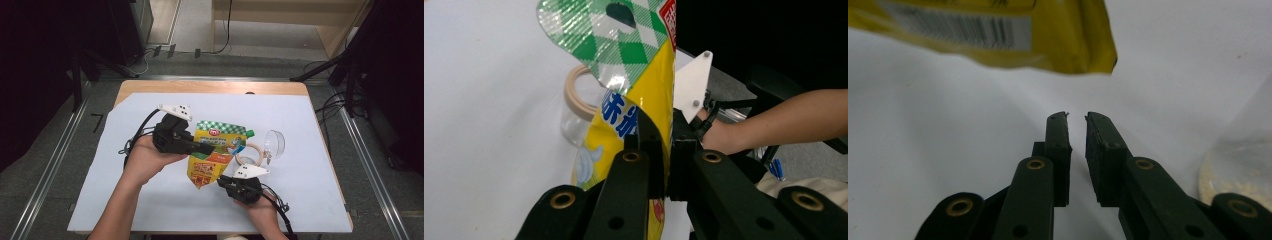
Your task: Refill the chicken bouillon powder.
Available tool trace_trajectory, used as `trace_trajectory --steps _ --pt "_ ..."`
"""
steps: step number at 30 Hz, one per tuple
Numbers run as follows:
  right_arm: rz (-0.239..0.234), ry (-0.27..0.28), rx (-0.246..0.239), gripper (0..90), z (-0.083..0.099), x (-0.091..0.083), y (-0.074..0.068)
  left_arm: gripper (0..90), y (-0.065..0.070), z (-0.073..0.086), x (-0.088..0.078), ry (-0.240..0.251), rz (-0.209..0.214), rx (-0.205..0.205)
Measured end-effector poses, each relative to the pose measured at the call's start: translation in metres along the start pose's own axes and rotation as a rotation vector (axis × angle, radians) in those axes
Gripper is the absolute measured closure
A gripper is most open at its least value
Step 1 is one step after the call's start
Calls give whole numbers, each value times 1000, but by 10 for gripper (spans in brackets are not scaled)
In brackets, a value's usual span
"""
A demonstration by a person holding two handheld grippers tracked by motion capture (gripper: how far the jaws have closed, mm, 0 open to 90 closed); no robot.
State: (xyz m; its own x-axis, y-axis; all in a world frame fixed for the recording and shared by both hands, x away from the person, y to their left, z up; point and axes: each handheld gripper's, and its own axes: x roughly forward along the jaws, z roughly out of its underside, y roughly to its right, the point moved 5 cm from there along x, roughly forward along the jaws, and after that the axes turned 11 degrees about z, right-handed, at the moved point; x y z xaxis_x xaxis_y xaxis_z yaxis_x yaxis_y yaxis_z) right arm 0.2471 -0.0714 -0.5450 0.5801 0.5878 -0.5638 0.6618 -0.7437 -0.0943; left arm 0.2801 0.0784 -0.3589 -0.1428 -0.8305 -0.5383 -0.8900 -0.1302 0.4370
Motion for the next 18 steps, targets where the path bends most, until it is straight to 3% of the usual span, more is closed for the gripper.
trace_trajectory --steps 6,8,11,14,18 --pt "39 59 -29 838 -6 -1 0 889 13 -1 5 -9 44 7" --pt "29 75 -19 838 -8 -2 -1 888 15 -1 5 8 68 -2" --pt "11 110 -49 838 -11 -5 -6 888 10 1 4 32 70 -29" --pt "8 115 -112 824 -12 -6 -15 887 5 4 1 55 82 -56" --pt "-15 116 -141 817 -12 -7 -27 865 -5 5 1 92 54 -104"
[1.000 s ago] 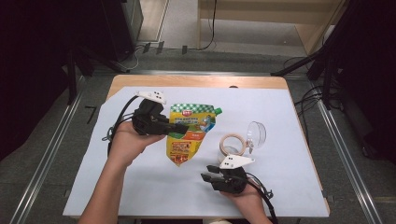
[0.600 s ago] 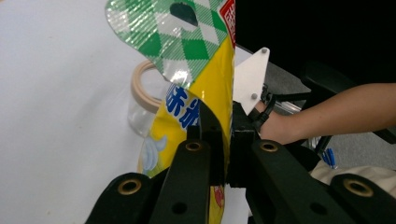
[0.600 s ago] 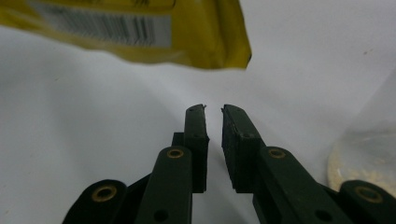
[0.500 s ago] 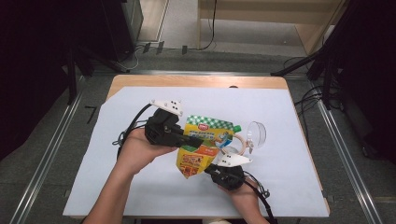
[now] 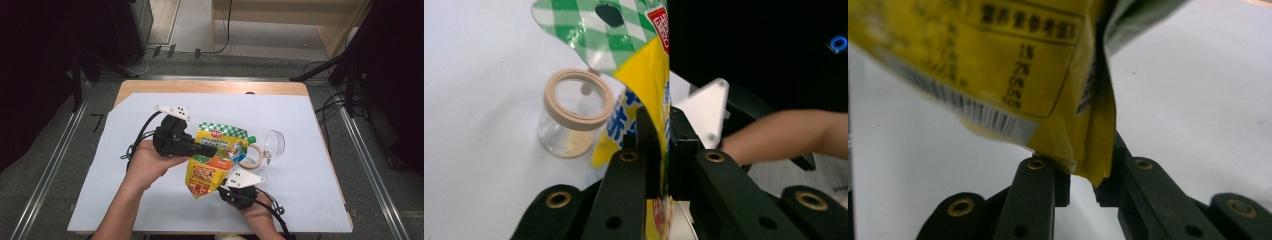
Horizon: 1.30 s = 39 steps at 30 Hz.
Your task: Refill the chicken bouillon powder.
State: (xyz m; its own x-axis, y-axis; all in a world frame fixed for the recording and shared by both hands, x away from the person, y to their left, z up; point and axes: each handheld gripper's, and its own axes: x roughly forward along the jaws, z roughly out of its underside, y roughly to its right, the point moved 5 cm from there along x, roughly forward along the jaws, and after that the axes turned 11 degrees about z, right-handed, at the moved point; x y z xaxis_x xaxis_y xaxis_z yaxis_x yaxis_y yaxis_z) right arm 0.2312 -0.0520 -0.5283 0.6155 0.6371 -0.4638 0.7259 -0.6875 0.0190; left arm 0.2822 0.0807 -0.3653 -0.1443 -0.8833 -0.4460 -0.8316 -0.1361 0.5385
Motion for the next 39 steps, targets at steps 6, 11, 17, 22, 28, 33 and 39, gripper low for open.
trace_trajectory --steps 6,11,17,22,28,33,39 --pt "-36 -31 16 808 0 -1 -9 794 -7 1 13 -14 -75 -32" --pt "-74 -29 24 803 -3 -3 -13 756 -8 0 24 -2 -98 -21" --pt "-130 -21 17 805 -7 -7 -26 705 -12 3 36 -13 -138 -38" --pt "-166 -13 2 791 -10 -9 -36 683 -15 5 45 -61 -178 -58" --pt "-190 -26 10 784 -10 -7 -36 677 -18 7 52 -76 -190 -70" --pt "-223 -29 27 772 -12 -6 -38 669 -23 8 56 -79 -201 -103" --pt "-250 -48 32 760 -22 -9 -35 657 -24 1 58 -67 -203 -126"
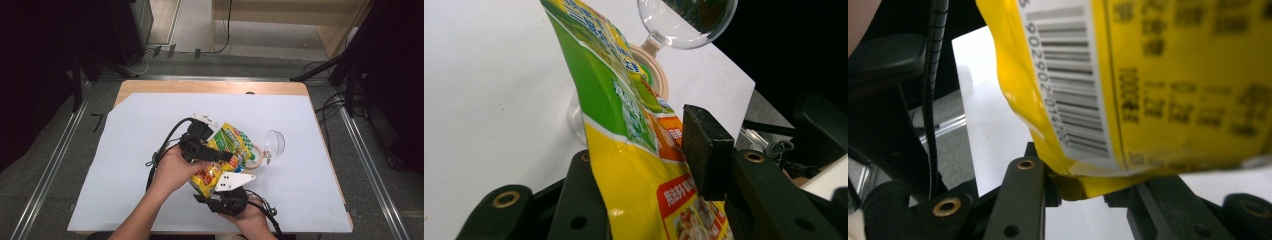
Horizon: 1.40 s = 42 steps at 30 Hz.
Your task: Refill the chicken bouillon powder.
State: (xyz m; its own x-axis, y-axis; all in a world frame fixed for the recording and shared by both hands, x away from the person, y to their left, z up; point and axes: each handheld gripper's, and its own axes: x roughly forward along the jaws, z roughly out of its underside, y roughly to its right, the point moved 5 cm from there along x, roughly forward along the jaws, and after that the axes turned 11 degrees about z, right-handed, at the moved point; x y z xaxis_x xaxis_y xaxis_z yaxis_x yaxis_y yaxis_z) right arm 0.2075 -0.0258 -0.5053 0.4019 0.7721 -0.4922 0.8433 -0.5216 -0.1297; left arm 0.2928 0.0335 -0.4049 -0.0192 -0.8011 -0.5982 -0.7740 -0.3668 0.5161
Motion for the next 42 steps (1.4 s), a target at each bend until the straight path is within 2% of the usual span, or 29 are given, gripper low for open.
trace_trajectory --steps 3,6,10,16,18,19,21,22,24,25,28,30,33,38,39,41,42 --pt "-8 -14 -18 741 -7 -2 1 660 -1 -9 0 -18 -11 -32" --pt "-9 -6 -46 685 -20 -3 3 657 0 -17 -1 -23 -6 -31" --pt "-8 14 -42 686 -29 -3 8 629 2 -23 -6 1 17 -18" --pt "-22 29 -10 679 -33 4 12 649 -4 -23 -9 5 -5 -32" --pt "-20 33 -11 679 -32 7 11 682 -2 -22 -10 0 -18 -21" --pt "-21 36 -14 681 -32 8 11 729 -1 -22 -10 -5 -45 0" --pt "-12 32 -23 687 -30 11 10 790 0 -20 -10 -38 -72 36" --pt "-13 31 -19 689 -30 13 9 798 0 -20 -9 -44 -75 39" --pt "-9 38 -13 691 -29 15 8 798 0 -20 -9 -41 -70 31" --pt "-8 43 -9 693 -29 16 8 794 0 -21 -9 -31 -63 15" --pt "-4 53 -3 695 -30 16 9 738 -3 -22 -10 -12 -12 -8" --pt "-10 58 13 696 -31 15 10 711 -7 -22 -11 8 -7 -3" --pt "-18 61 52 698 -33 13 11 673 -10 -23 -12 24 24 -28" --pt "-14 58 87 701 -34 13 15 647 -10 -26 -11 19 19 -23" --pt "-14 61 91 700 -35 13 15 669 -10 -27 -12 12 10 -28" --pt "-9 61 88 695 -36 14 14 765 -11 -28 -14 -15 -17 -6" --pt "-10 58 86 693 -37 14 13 779 -11 -29 -14 -23 -22 -2"
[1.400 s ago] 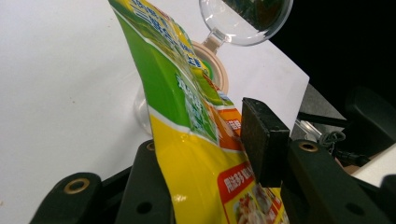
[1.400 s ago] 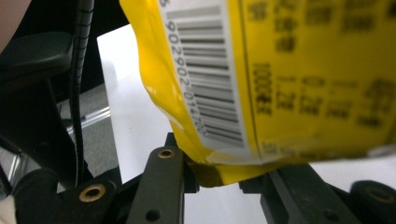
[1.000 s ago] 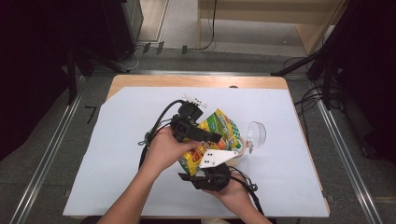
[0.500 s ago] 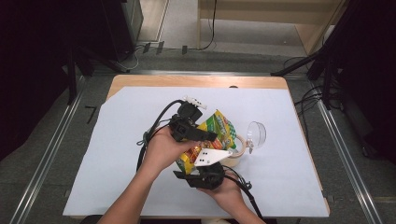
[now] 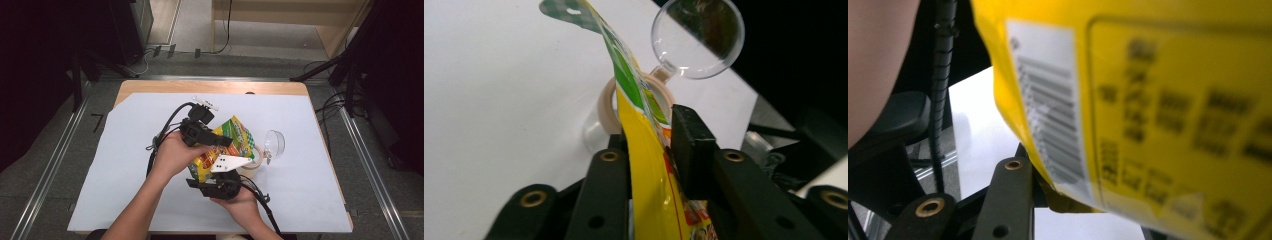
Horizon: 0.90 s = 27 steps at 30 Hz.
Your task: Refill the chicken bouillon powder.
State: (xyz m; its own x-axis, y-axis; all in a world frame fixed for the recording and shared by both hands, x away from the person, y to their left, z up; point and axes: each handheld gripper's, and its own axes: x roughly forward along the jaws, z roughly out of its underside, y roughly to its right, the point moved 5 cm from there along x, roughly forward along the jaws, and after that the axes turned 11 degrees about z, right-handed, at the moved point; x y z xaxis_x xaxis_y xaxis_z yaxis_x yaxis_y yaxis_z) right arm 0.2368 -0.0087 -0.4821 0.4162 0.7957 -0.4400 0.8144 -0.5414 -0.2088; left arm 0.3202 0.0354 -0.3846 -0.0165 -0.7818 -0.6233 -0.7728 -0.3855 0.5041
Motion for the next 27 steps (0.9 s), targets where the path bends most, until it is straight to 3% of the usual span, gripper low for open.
trace_trajectory --steps 4,7,8,11,15,21,27 --pt "-21 -11 0 686 0 1 -2 810 -4 -1 0 -8 -2 -9" --pt "-45 -17 -20 604 1 2 -5 822 -6 -2 0 2 7 -15" --pt "-45 -16 -28 617 1 2 -6 822 -7 -2 0 1 8 -21" --pt "-19 -17 -63 671 2 2 -4 823 -6 -3 1 4 11 -29" --pt "6 -39 -75 697 2 3 -4 825 0 -4 4 7 -3 -10" --pt "17 -31 -47 702 -1 1 -5 776 3 -6 4 13 -39 30" --pt "11 -16 -23 705 -6 -3 -5 723 7 -8 2 27 -2 18"
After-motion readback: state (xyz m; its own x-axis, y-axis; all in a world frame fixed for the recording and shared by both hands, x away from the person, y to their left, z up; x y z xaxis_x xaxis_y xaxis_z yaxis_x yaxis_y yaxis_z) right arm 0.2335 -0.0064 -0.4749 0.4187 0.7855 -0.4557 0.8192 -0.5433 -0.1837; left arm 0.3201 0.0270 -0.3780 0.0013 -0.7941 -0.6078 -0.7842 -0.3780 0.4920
